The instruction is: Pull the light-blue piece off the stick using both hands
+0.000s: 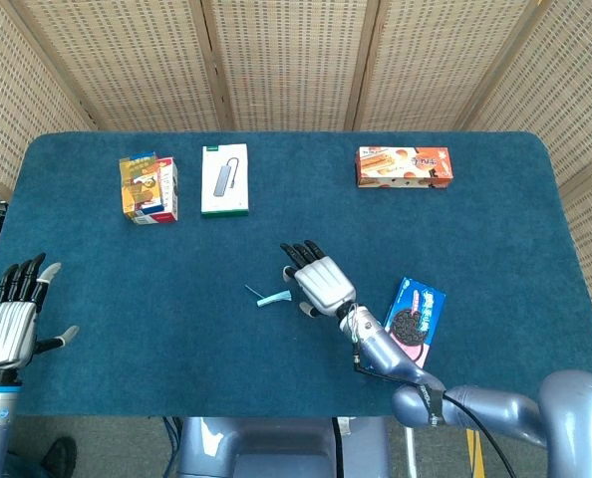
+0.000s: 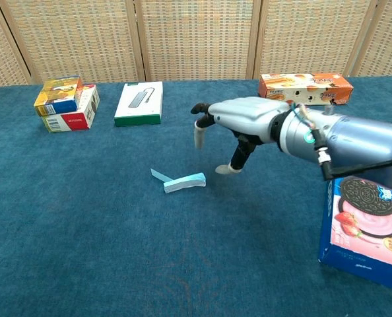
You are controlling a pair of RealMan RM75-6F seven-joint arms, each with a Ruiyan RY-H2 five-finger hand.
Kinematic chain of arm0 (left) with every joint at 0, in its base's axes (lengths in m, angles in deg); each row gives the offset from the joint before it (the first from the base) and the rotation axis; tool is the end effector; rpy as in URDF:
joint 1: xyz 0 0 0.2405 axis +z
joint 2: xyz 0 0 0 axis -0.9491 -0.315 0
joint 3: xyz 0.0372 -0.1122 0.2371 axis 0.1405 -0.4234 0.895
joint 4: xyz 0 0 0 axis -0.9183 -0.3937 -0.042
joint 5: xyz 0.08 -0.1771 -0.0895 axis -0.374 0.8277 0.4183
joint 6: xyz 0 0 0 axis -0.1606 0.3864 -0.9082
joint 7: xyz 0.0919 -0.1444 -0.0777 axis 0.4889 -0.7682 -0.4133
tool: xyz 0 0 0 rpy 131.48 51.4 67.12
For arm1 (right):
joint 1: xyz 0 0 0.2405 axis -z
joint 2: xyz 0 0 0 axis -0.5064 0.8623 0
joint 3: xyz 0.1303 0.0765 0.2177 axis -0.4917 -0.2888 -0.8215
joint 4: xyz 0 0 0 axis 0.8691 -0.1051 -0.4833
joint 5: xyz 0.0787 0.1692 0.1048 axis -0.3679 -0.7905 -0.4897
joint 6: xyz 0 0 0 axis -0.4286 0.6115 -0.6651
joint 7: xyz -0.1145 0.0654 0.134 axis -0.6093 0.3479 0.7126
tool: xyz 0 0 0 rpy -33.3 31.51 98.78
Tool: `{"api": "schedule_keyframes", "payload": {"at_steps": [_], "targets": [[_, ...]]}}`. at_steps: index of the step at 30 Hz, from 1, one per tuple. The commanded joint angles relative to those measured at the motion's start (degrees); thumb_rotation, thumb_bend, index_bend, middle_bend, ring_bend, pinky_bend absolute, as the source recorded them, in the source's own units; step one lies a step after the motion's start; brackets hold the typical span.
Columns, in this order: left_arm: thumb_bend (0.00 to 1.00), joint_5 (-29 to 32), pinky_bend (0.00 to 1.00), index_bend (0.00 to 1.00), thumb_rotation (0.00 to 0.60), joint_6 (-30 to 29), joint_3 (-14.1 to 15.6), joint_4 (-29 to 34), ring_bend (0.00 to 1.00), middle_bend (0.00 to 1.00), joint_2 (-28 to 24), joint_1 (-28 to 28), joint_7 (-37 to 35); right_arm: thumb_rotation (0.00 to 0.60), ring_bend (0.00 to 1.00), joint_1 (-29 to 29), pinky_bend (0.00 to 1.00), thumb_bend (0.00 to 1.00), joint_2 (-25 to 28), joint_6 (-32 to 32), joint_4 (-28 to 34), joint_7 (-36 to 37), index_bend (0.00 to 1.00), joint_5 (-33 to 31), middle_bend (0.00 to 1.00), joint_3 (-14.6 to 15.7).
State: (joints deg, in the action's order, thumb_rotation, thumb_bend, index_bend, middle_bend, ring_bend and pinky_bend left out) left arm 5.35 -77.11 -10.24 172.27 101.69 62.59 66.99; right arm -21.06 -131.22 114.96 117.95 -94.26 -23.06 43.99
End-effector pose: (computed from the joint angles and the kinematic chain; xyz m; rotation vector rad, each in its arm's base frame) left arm -0.3202 0.2577 0.1159 -1.3612 -0.8607 -0.9310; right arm -0.0607 -0.3932 -0.0872 2.0558 -0.8557 0.9581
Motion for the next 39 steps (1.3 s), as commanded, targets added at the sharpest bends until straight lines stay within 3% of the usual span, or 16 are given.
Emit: {"api": "schedule_keyframes", "payload": {"at_steps": [1,16,39], "targets": [[0.0,0.52,0.0,0.0,0.6,0.29,-0.24,-0.11,0.0,0.0,0.07,-0.03,0.0,0.6,0.0,-1.97,0.0,0.36,-3.15,-0.91,-3.54,-1.57,0.34,-1.89,0.0,0.17],[0.0,0.76,0.0,0.0,0.6,0.13,-0.47,-0.61,0.0,0.0,0.04,0.24,-0.62,0.6,0.0,-5.2,0.0,0.39,-9.82,-0.97,-9.99,-3.71,0.37,-6.37,0.0,-0.23],[0.0,1.08,0.0,0.0,0.6,0.51,-0.74,-0.57,0.0,0.0,-0.39,0.3,-1.4,0.6,0.0,-7.01,0.0,0.4,-13.83,-1.26,-15.43,-4.63,0.4,-7.13,0.0,0.46]]}}
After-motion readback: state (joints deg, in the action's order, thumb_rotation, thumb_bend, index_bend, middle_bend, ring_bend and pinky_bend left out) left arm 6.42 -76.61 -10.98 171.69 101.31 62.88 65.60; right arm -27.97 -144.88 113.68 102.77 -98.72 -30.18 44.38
